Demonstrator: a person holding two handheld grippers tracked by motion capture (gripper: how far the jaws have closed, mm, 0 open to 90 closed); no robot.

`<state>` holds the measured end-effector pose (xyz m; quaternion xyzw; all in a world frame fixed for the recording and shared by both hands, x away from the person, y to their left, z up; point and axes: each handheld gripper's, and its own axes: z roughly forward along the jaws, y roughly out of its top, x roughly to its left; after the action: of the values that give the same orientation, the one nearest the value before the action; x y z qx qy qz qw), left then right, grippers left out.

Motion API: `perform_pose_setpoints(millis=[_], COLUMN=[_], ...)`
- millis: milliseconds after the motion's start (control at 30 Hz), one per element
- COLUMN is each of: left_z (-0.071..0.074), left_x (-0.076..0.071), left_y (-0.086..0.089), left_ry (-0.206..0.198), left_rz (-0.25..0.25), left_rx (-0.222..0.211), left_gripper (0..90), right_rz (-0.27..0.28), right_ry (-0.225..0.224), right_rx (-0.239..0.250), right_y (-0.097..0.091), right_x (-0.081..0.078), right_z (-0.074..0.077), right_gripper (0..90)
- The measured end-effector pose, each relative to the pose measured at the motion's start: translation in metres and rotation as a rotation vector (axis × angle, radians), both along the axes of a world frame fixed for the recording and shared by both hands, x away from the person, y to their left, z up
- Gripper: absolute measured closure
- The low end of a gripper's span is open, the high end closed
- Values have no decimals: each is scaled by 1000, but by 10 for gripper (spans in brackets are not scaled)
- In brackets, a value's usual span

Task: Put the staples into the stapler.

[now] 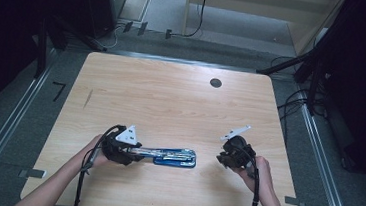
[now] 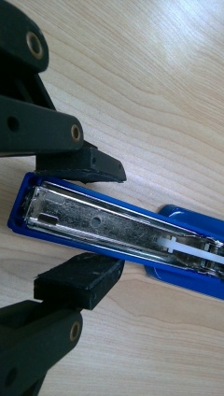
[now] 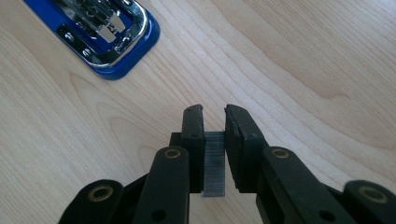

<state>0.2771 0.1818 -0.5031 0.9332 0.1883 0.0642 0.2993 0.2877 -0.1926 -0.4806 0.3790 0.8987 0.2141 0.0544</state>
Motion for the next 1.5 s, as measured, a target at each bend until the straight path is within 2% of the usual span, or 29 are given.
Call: perform_pose_setpoints(millis=[233, 467, 900, 1100, 1367, 1500], left_z=[-1, 0, 0, 0, 0, 0], left_x=[1, 2, 5, 5, 5, 6], left_y=[-3, -3, -4, -4, -3, -3], left_ry=[-2, -3, -6, -6, -5, -5], left_rz=[-7, -12, -11, -10, -12, -13], left_rx=[1, 8, -9, -8, -10, -13], left_gripper=[539, 539, 535, 534, 535, 535], right_rz=[29, 61, 100, 132, 174, 215], right_ry=[0, -30, -55, -63, -97, -115], right_rx=[0, -1, 31, 27, 56, 67], right_y=[6, 14, 22, 28, 31, 33], right_x=[-1, -1, 3, 7, 14, 17], right_z=[-1, 1, 7, 8, 21, 26], right_gripper=[798, 799, 800, 799, 799, 799])
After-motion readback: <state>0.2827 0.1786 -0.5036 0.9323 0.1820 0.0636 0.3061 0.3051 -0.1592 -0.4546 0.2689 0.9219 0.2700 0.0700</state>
